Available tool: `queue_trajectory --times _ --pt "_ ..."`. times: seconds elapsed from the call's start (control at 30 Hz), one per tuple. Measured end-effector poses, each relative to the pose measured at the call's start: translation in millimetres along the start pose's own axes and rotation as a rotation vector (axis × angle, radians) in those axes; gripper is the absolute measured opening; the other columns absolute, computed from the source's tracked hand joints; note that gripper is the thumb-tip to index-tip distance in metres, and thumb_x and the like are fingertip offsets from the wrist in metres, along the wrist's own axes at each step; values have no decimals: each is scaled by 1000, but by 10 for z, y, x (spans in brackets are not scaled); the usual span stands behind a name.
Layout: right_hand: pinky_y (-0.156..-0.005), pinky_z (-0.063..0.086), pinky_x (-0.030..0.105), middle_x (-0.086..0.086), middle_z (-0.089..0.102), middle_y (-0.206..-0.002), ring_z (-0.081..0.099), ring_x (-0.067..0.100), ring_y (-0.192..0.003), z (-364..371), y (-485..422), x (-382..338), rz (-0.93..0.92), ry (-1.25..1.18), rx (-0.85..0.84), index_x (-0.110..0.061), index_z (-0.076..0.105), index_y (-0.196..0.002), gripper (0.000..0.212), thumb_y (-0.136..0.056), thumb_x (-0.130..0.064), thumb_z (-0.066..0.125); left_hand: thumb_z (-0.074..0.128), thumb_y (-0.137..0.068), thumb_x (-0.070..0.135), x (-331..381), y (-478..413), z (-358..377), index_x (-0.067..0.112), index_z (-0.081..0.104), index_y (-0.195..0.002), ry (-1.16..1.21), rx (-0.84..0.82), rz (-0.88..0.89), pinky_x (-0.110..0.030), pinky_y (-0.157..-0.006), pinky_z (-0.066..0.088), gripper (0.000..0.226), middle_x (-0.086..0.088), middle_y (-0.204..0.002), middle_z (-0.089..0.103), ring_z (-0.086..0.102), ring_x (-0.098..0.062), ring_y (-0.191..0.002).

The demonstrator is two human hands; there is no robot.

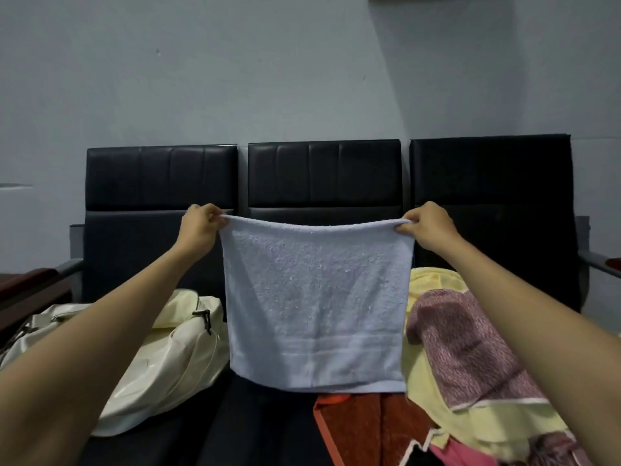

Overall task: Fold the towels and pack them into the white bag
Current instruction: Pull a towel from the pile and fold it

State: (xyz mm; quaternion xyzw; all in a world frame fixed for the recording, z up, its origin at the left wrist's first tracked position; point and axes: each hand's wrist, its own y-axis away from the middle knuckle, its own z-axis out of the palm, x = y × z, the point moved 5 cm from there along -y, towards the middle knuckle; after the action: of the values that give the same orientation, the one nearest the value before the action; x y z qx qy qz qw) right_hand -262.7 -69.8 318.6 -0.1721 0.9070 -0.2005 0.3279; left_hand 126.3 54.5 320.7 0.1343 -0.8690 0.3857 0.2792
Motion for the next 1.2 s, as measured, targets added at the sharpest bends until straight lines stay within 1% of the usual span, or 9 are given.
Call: queue_trajectory --times 0.17,0.27,0.4,0.47,0.63,0.83,1.03,1.13,1.2 --pt "-70 51 29 6 66 -91 62 21 -84 -28 -108 -145 70 -412 118 -12 71 -96 10 -93 -14 61 50 -99 20 22 -106 -47 7 58 -114 288 113 -111 -31 -72 43 21 -5 -104 56 52 -19 -92" --pt "-76 49 29 4 67 -94 61 18 -89 11 50 -108 62 -428 62 -14 71 -97 11 -94 -18 60 48 -100 20 -52 112 -48 8 57 -113 348 74 -125 -30 -73 39 20 -5 -104 56 50 -17 -92" --pt "-82 50 33 4 68 -97 62 19 -94 138 493 54 80 -453 -138 -14 71 -98 14 -95 -21 58 51 -98 20 -370 670 -4 9 55 -108 442 -55 -222 -37 -79 47 15 -8 -102 58 53 -21 -94" --pt "-88 51 39 8 69 -99 64 23 -96 218 755 166 104 -471 -257 -13 71 -98 14 -94 -20 59 52 -98 16 -513 1007 8 7 54 -105 527 -96 -283 -32 -75 50 12 -6 -95 59 56 -21 -90" --pt "-79 53 31 6 70 -91 66 21 -88 251 1369 365 145 -546 -510 -9 71 -93 11 -91 -16 64 51 -98 13 -695 1756 27 10 54 -90 649 -205 -367 -32 -70 48 9 -6 -89 60 57 -18 -82" --pt "-70 53 26 5 68 -89 63 17 -79 678 2015 732 346 -467 -746 0 66 -99 20 -91 -19 64 55 -95 13 -1244 2436 401 8 57 -90 534 -326 -577 -31 -65 42 8 -8 -84 58 53 -20 -80" --pt "-64 45 34 10 62 -80 58 22 -72 1229 2220 1062 504 -500 -634 -8 60 -83 12 -94 -14 59 58 -93 16 -1628 2700 805 0 60 -102 291 -303 -705 -29 -59 37 19 -12 -91 58 50 -20 -82" --pt "-62 41 30 9 62 -81 57 24 -72 1410 2138 1123 445 -414 -530 -10 61 -85 10 -93 -14 58 58 -93 17 -1729 2693 931 3 59 -103 233 -267 -728 -29 -63 36 17 -12 -100 59 51 -20 -88" --pt "-69 45 34 9 66 -88 62 27 -83 1476 2032 1129 375 -341 -452 -14 64 -86 7 -90 -19 61 57 -94 17 -1755 2637 954 4 56 -102 211 -233 -723 -30 -69 35 16 -10 -99 57 50 -21 -92"
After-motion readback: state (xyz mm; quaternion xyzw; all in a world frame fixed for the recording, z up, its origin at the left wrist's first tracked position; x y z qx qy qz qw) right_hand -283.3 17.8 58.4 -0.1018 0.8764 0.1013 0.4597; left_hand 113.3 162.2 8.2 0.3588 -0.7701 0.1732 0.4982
